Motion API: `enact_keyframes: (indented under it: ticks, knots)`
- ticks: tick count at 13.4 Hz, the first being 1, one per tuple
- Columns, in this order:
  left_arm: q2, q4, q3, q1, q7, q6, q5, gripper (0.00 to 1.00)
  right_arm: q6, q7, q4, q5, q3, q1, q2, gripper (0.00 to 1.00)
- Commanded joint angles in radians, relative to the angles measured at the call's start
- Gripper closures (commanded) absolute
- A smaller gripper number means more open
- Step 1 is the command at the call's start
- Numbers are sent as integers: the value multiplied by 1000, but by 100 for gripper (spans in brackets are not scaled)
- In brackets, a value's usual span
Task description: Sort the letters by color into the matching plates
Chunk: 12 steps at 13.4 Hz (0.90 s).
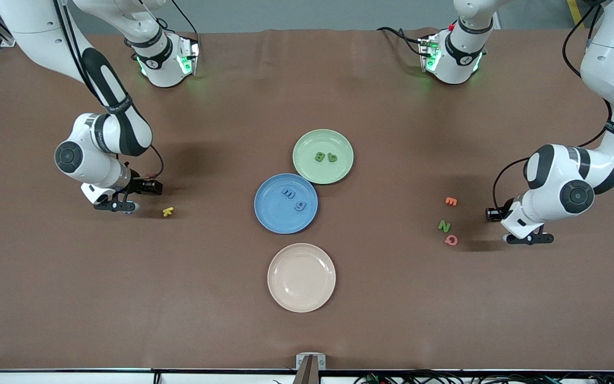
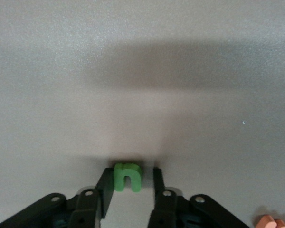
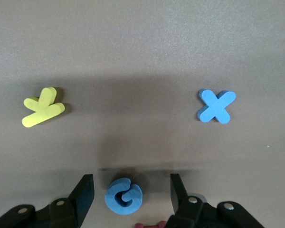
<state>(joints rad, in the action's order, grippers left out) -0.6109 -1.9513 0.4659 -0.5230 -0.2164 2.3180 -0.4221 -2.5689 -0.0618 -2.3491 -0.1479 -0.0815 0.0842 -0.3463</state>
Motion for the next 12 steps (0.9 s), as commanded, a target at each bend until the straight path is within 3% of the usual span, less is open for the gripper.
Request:
enact_keyframes:
  ticks: [1, 4, 6, 12]
  knots:
    - [-6, 0, 5, -9, 6, 12, -15, 79, -33, 36, -30, 16, 5, 11, 12, 27]
    - [8, 0, 8, -8, 6, 5, -15, 98, -54, 36, -42, 16, 5, 11, 12, 30]
    - [40, 2, 19, -5, 8, -2, -12, 99, -56, 36, -44, 16, 5, 11, 12, 35]
    - [83, 3, 186, -6, -20, -31, -1, 100, -57, 36, -49, 16, 5, 9, 12, 68]
